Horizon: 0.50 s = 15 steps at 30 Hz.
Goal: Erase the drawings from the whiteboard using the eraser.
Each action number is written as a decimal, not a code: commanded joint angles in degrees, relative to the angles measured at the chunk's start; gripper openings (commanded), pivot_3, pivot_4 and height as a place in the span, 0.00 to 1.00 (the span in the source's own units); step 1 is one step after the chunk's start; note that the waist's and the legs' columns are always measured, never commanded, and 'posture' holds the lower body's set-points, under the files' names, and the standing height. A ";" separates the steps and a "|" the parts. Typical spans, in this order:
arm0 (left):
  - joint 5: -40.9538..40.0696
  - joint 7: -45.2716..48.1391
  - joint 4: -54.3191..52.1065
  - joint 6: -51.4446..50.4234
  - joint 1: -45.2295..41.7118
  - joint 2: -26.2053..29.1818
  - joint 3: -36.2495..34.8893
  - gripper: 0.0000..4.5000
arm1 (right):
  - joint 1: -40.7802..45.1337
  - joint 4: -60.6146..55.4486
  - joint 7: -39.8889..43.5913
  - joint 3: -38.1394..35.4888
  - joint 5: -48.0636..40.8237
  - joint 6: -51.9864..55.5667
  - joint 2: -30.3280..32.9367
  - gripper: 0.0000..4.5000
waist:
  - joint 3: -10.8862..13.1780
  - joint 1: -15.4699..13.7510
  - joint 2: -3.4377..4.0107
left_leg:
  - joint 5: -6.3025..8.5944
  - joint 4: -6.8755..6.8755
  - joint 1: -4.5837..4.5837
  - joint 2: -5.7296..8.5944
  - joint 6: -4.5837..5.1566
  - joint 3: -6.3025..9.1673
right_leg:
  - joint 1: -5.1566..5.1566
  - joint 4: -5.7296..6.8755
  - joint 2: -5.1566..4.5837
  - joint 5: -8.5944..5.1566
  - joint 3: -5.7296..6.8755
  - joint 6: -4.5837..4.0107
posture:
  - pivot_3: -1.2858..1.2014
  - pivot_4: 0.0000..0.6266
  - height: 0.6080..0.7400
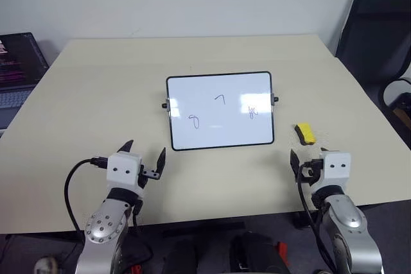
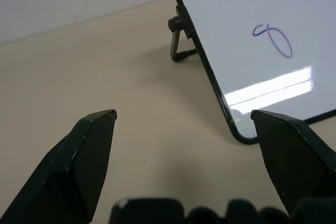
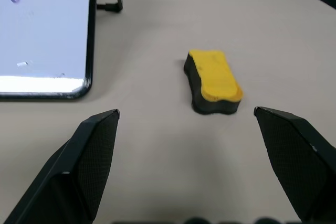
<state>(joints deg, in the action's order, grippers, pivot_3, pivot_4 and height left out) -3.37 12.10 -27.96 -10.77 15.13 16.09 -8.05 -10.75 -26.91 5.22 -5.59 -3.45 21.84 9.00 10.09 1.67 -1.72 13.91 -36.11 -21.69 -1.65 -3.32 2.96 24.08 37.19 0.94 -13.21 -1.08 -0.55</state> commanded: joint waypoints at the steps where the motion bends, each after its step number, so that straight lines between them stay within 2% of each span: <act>1: -0.39 0.18 -3.35 0.98 0.57 0.24 -1.22 1.00 | -0.10 -1.81 1.16 -0.52 -0.47 -0.92 0.97 0.99 | 0.00 0.01 0.00 | 0.00 0.00 0.00 0.00 0.00 0.00 | 0.00 0.00 0.00 0.00 0.00 0.00 | 0.52 0.24 1.00; 8: 0.20 -0.25 -3.68 2.21 2.80 -0.65 -0.33 1.00 | -1.07 -1.48 2.43 -1.76 -1.16 -1.14 2.14 0.99 | 0.00 0.00 -0.01 | 0.00 0.01 -0.01 0.00 0.00 0.00 | 0.01 -0.04 0.00 0.00 -0.01 -0.01 | 0.52 0.24 1.00; 15: 1.13 -0.84 0.34 5.19 -1.63 -1.53 1.14 1.00 | 1.33 2.04 3.80 -4.42 -1.72 -3.44 3.81 0.99 | -0.01 0.00 -0.01 | 0.00 -0.04 0.00 0.01 0.01 -0.04 | -0.03 -0.05 0.00 -0.01 0.04 -0.01 | 0.52 0.24 1.00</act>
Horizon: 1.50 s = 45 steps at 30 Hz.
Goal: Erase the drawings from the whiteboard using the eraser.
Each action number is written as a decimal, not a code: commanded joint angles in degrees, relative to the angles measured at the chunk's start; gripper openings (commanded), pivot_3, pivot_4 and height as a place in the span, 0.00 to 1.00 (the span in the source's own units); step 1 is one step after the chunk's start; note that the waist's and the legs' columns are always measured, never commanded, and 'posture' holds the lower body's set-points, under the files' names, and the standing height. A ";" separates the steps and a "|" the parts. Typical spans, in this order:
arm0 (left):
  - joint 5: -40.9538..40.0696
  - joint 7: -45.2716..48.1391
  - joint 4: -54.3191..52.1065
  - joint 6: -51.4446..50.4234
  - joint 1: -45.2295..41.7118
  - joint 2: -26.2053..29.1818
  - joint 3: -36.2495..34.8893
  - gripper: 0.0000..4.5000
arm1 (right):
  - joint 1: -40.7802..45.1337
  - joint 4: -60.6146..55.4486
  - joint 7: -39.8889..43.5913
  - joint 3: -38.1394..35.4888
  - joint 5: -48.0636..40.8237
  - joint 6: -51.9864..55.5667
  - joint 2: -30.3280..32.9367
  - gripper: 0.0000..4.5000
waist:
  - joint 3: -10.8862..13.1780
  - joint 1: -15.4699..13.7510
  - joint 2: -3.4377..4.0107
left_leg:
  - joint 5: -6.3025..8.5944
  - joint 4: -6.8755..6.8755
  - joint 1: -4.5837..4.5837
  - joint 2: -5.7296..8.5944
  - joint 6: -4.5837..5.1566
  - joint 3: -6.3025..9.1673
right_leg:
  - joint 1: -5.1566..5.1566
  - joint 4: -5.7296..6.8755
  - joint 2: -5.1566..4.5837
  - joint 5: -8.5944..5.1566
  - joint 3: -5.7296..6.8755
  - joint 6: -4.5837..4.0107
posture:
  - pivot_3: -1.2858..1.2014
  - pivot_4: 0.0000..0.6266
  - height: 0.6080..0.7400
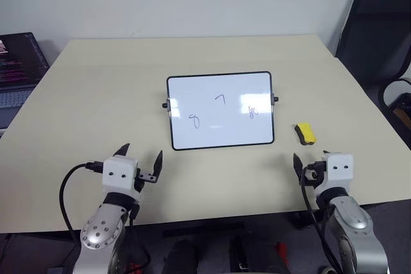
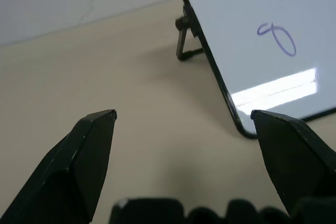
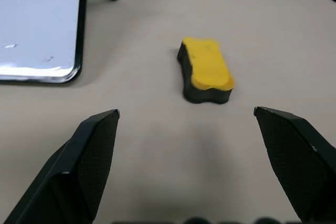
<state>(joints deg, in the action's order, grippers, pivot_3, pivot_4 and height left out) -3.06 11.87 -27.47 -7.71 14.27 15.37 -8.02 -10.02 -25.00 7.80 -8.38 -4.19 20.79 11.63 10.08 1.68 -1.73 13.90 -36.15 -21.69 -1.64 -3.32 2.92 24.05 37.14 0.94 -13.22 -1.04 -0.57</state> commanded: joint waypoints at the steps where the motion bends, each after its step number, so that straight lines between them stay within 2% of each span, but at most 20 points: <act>1: 0.94 -0.66 0.41 2.55 -1.17 -1.06 1.48 1.00 | 0.87 0.52 1.44 -1.85 -1.10 -2.57 1.40 0.99 | 0.00 0.00 0.00 | 0.00 0.01 0.00 0.01 0.00 -0.01 | 0.00 0.00 0.00 0.00 0.00 0.01 | 0.52 0.24 1.00; 6: 0.98 -0.30 2.21 3.78 -2.87 -1.33 1.92 1.00 | 2.17 1.61 1.51 -2.20 -0.74 -3.01 2.16 0.99 | 0.00 0.06 0.00 | 0.00 0.07 -0.05 0.00 0.00 0.01 | 0.03 0.01 0.01 0.18 -0.03 0.31 | 0.52 0.24 1.00; 14: 0.39 0.29 4.26 3.73 -8.00 -1.64 3.15 1.00 | 4.21 1.56 0.97 -2.24 -0.86 -1.88 2.41 0.99 | 0.00 -0.02 0.00 | 0.00 0.02 -0.04 0.02 0.00 0.01 | 0.01 0.02 0.01 0.19 -0.01 0.32 | 0.52 0.24 1.00; 21: -6.25 9.46 5.10 1.36 -16.85 -0.63 8.16 1.00 | 10.23 2.14 1.90 -3.80 -3.46 2.98 4.02 0.99 | -0.02 -0.01 0.00 | -0.01 0.01 -0.02 0.07 0.01 -0.03 | -0.03 0.04 0.02 0.22 0.01 0.37 | 0.52 0.24 1.00; 24: -12.09 15.28 5.43 -2.37 -21.24 -1.15 11.51 1.00 | 13.54 1.54 1.74 -3.59 -5.21 8.17 4.16 0.99 | -0.01 0.00 0.00 | -0.01 0.04 -0.07 0.06 0.01 -0.02 | 0.01 0.05 0.03 0.24 0.00 0.39 | 0.52 0.24 1.00; 29: -16.56 28.44 6.34 -5.97 -26.81 2.49 19.36 1.00 | 17.94 1.57 0.71 -3.55 -7.17 17.00 3.36 0.99 | -0.01 0.05 0.00 | -0.01 0.03 -0.06 0.08 0.01 -0.02 | 0.01 0.10 0.05 0.24 0.00 0.40 | 0.52 0.24 1.00; 38: -18.24 37.73 10.71 -7.47 -33.30 2.84 24.09 1.00 | 22.71 4.64 -1.08 -5.43 -8.82 23.51 3.33 0.99 | -0.01 0.10 0.01 | -0.01 0.02 -0.06 0.08 0.02 -0.01 | 0.02 0.10 0.06 0.24 0.00 0.40 | 0.52 0.24 1.00; 45: -13.60 36.66 15.60 -4.22 -33.38 2.68 24.37 1.00 | 24.83 10.18 -1.05 -4.73 -8.26 22.27 3.38 0.99 | -0.01 0.18 0.02 | -0.02 0.03 -0.06 0.07 0.03 -0.01 | 0.02 0.11 0.07 0.24 -0.01 0.40 | 0.52 0.24 1.00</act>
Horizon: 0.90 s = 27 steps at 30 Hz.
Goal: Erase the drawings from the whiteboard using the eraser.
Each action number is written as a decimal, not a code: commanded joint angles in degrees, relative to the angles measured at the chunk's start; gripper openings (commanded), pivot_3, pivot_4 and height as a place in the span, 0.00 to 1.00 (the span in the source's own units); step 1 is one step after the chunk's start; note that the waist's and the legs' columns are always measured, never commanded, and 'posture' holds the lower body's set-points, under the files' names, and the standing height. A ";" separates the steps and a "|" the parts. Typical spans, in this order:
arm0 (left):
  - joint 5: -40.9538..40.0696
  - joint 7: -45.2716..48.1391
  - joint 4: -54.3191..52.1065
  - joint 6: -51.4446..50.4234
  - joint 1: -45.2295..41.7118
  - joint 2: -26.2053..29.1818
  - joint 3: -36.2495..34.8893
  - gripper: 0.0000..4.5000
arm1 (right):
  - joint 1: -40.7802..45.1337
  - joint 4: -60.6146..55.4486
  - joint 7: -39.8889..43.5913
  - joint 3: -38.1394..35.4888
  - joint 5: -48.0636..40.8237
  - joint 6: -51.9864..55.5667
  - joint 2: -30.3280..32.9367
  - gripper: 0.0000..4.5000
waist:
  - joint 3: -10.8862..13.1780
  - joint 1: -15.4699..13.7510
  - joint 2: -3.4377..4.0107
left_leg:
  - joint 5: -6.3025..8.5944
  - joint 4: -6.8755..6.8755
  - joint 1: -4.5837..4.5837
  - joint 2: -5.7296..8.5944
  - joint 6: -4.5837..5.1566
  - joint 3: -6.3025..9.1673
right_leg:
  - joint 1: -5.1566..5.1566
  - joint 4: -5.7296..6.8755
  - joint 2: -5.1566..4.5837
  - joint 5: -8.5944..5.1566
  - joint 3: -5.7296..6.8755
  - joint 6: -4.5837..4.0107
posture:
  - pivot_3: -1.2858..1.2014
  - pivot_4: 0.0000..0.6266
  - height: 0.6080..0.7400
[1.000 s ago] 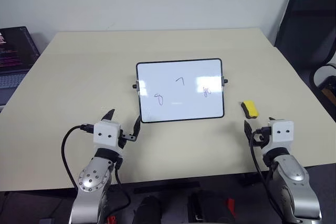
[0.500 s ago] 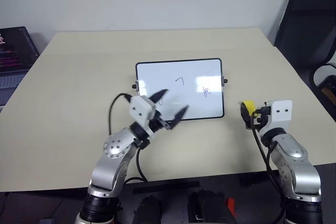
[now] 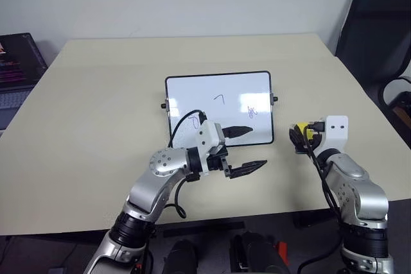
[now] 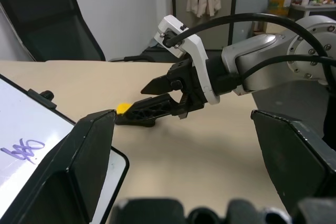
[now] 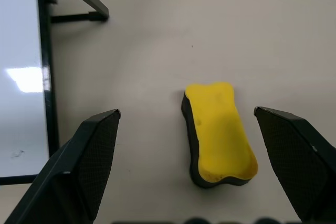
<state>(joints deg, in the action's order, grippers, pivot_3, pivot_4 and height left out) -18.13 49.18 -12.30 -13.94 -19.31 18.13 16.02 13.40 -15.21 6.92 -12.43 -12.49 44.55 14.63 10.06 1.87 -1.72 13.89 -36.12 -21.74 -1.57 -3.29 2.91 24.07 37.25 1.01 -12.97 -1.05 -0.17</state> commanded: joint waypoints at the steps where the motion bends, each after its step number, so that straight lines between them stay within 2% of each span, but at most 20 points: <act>1: 2.54 -0.97 0.93 2.62 0.52 0.12 0.49 1.00 | 1.62 1.21 -0.13 -0.65 0.11 -1.93 0.42 0.99 | 0.00 -0.01 0.00 | 0.00 0.00 0.00 0.00 0.00 0.00 | 0.00 0.00 0.00 0.00 0.00 0.00 | 0.52 0.24 1.00; 5: 5.79 -0.95 1.60 4.77 1.63 1.08 1.69 1.00 | 2.63 5.25 0.12 -0.43 0.53 -4.32 0.58 0.99 | 0.00 -0.04 0.01 | 0.00 0.00 0.00 0.00 0.00 0.00 | 0.00 -0.01 0.00 0.00 -0.01 0.00 | 0.52 0.24 1.00; 17: 6.82 -4.18 0.17 5.19 1.94 -0.14 1.12 1.00 | 5.29 12.76 0.66 -0.09 1.16 -9.44 0.99 0.99 | 0.00 -0.05 0.01 | 0.00 -0.01 -0.01 0.00 0.00 -0.01 | 0.01 0.02 0.00 0.01 -0.02 0.01 | 0.52 0.24 1.00; 27: 6.80 -5.12 -0.56 4.96 2.09 0.02 0.99 1.00 | 6.56 14.22 -0.80 -1.55 0.83 -11.64 0.83 0.99 | 0.00 -0.04 0.01 | -0.01 -0.01 0.00 0.00 0.01 -0.02 | 0.01 0.03 0.00 0.01 -0.02 0.01 | 0.52 0.24 1.00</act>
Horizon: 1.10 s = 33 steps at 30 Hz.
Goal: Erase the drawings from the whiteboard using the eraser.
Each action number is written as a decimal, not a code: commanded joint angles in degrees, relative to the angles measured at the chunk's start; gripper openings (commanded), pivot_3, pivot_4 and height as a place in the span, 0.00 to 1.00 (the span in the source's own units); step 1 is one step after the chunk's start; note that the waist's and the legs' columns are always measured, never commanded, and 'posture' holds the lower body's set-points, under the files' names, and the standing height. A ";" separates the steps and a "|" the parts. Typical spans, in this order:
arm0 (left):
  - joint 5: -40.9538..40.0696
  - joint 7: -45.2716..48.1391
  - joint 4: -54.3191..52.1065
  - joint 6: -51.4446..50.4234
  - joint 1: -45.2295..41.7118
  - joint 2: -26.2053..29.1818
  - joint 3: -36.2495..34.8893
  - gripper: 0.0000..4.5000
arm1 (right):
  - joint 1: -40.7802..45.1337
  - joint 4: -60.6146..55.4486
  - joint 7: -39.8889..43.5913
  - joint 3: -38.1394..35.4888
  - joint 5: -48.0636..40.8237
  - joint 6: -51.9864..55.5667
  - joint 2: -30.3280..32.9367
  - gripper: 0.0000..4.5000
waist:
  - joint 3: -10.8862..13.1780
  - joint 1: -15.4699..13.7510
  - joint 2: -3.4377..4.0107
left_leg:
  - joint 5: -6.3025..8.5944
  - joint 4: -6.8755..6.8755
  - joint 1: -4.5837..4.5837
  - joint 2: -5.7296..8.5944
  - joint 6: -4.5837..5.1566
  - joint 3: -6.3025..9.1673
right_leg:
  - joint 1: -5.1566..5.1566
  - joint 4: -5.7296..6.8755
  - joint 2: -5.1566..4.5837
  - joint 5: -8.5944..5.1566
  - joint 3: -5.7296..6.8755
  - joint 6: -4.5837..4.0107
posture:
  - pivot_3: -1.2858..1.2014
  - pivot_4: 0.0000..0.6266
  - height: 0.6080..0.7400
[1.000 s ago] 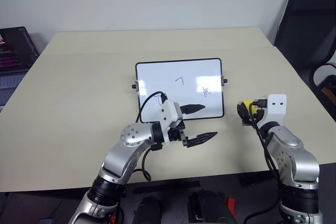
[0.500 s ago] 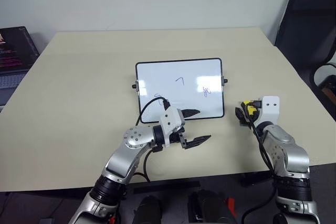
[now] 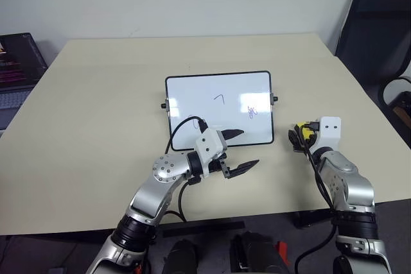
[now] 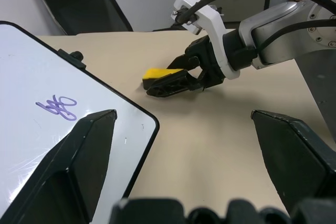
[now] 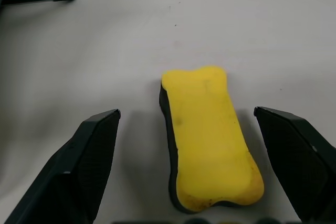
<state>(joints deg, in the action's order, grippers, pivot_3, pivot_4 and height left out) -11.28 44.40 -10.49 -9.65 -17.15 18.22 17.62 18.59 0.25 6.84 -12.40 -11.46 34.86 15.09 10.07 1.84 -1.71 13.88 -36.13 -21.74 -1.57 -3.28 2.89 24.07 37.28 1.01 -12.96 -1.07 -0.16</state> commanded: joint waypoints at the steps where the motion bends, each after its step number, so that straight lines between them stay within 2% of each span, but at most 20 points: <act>1: -0.06 -0.34 -2.30 0.73 -0.19 -0.07 -0.66 1.00 | 1.44 -1.13 -0.81 -1.59 -0.22 -2.01 0.38 0.99 | 0.00 -0.02 0.00 | 0.00 0.00 0.00 0.00 0.00 0.01 | 0.00 0.00 0.00 0.00 0.00 0.00 | 0.52 0.24 1.00; 3: -0.04 -0.35 -2.17 0.83 -0.37 -0.10 -0.70 1.00 | 1.44 -0.68 -1.01 -1.73 -0.42 -2.30 0.28 0.99 | 0.00 -0.03 0.00 | 0.00 0.00 0.00 0.00 0.00 0.01 | 0.00 -0.01 0.00 0.00 0.00 0.00 | 0.52 0.24 1.00; 6: 0.01 -0.35 -1.93 0.97 -0.61 -0.15 -0.75 1.00 | 1.14 0.01 -1.23 -2.14 -0.66 -2.87 0.13 0.86 | 0.00 -0.03 0.00 | 0.00 0.00 -0.01 0.00 0.00 0.01 | 0.00 -0.02 0.00 0.00 0.00 0.00 | 0.52 0.24 1.00; 13: 0.36 -0.54 -1.77 1.24 -1.09 -0.20 -0.81 1.00 | 0.94 0.33 -1.61 -2.60 -1.06 -3.20 -0.11 0.31 | 0.00 -0.01 0.00 | 0.00 0.00 0.00 0.00 0.00 0.01 | 0.00 0.00 0.00 0.00 0.00 0.00 | 0.52 0.24 1.00; 15: 0.51 -0.60 -1.62 1.29 -1.27 -0.28 -0.78 1.00 | 1.18 0.63 -1.74 -2.64 -1.10 -3.23 -0.21 0.20 | 0.00 -0.01 0.00 | 0.00 0.00 0.00 0.00 0.00 0.00 | 0.00 0.00 0.00 0.00 0.00 0.00 | 0.52 0.24 1.00; 28: 0.97 -0.81 -0.87 1.76 -1.77 -0.22 -1.25 1.00 | 2.09 1.28 -2.06 -1.92 -0.99 -3.28 -0.04 0.19 | 0.00 -0.01 0.00 | 0.00 0.00 0.00 0.00 0.00 0.00 | 0.00 0.00 0.00 0.00 0.00 0.00 | 0.52 0.24 1.00; 33: 1.03 -0.86 -0.53 1.93 -2.09 -0.30 -1.27 1.00 | 2.29 1.60 -2.52 -1.81 -0.50 -3.49 0.04 0.55 | 0.00 -0.02 0.00 | 0.00 0.00 0.00 0.00 0.00 0.01 | 0.00 0.00 0.00 0.00 0.00 0.00 | 0.52 0.24 1.00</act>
<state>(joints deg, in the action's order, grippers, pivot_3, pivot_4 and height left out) -10.21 43.87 -10.24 -9.25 -18.37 18.23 17.56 19.80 2.77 4.70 -13.88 -12.31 32.82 14.88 10.07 1.82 -1.70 13.88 -36.13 -21.75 -1.57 -3.28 2.89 24.07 37.28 1.00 -12.96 -1.08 -0.16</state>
